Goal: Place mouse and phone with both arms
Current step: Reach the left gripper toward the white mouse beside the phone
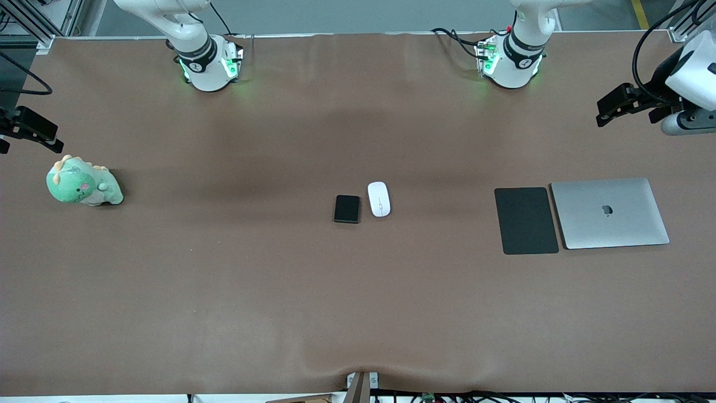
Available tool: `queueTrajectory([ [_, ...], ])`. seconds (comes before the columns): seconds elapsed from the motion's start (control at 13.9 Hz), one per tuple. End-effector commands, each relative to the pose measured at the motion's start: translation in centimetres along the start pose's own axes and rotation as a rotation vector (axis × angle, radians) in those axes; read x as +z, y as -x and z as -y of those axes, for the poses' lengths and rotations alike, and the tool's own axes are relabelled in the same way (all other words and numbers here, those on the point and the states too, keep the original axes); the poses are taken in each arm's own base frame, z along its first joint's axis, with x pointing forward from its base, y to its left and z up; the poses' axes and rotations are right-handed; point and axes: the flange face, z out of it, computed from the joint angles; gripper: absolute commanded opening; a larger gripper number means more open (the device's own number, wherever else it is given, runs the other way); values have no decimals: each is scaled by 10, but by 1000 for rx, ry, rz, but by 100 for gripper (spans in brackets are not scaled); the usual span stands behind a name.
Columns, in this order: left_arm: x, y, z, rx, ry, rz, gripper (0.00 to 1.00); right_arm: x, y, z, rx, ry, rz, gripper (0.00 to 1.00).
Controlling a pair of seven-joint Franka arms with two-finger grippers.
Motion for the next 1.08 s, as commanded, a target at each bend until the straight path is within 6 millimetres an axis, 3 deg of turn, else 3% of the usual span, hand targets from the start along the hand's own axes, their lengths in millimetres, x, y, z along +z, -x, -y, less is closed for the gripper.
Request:
queueTrajectory([
  [0.0,-2,-2,1,-5,-13,-4,100,-3,-1,-2,0,11,-5,100],
  [0.29,-6,-1,1,-3,-26,-13,100,-2,-1,-2,0,11,-3,100],
  [0.43,-5,0,-11,1,-5,-11,100,-2,-1,-2,1,11,-3,100],
  [0.72,8,0,-54,-6,6,-3,100,-1,-2,0,-3,9,-2,100],
  [1.0,56,-8,-107,19,15,2,100,-1,-2,0,-3,9,-2,100],
])
